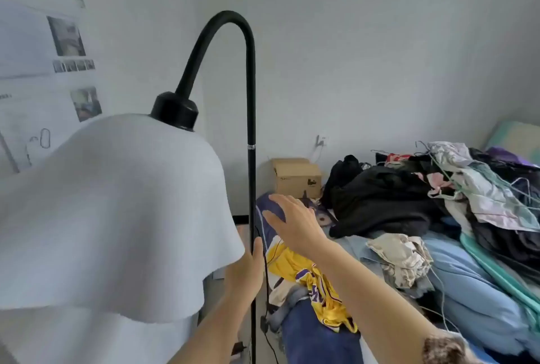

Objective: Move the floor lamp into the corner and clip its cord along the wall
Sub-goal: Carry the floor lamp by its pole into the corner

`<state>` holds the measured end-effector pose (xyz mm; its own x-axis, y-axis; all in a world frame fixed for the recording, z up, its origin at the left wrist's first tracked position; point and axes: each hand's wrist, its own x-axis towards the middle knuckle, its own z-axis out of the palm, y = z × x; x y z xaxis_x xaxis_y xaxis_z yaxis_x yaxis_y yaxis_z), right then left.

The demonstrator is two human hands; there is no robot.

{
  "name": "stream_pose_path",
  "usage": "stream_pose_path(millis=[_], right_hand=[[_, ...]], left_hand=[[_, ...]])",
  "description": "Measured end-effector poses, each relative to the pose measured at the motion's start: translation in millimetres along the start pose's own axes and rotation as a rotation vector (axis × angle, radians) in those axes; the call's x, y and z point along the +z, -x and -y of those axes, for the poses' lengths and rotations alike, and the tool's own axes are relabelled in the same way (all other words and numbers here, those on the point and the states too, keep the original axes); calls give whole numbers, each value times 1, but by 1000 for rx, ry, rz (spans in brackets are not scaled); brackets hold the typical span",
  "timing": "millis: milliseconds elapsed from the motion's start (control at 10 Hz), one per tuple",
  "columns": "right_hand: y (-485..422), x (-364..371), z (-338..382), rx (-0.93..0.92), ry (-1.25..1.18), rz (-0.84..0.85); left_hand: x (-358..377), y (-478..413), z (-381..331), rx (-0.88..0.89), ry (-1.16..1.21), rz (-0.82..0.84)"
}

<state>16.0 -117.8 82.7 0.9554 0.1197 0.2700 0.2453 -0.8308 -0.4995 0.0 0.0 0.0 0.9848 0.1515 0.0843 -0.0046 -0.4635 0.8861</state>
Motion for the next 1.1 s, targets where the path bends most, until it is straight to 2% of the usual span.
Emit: stream_pose_path(millis=[100,200,300,500,800,1100], right_hand=[[-24,8,2,-52,-110,57],[-44,13,0,-74,-260,111],[-60,19,-7,-120,-375,146],[-76,26,-18,-132,-544,272],[-59,32,-25,-201,-550,205],[-5,-12,-1,-243,-566,145]], left_hand=[[8,-13,4,-39,63,4],[23,-28,16,-16,155,-82],[37,-39,26,7,171,-91],[54,-49,46,-69,27,-144],[55,-30,44,-31,-22,-181],[37,24,18,85,-39,-183]])
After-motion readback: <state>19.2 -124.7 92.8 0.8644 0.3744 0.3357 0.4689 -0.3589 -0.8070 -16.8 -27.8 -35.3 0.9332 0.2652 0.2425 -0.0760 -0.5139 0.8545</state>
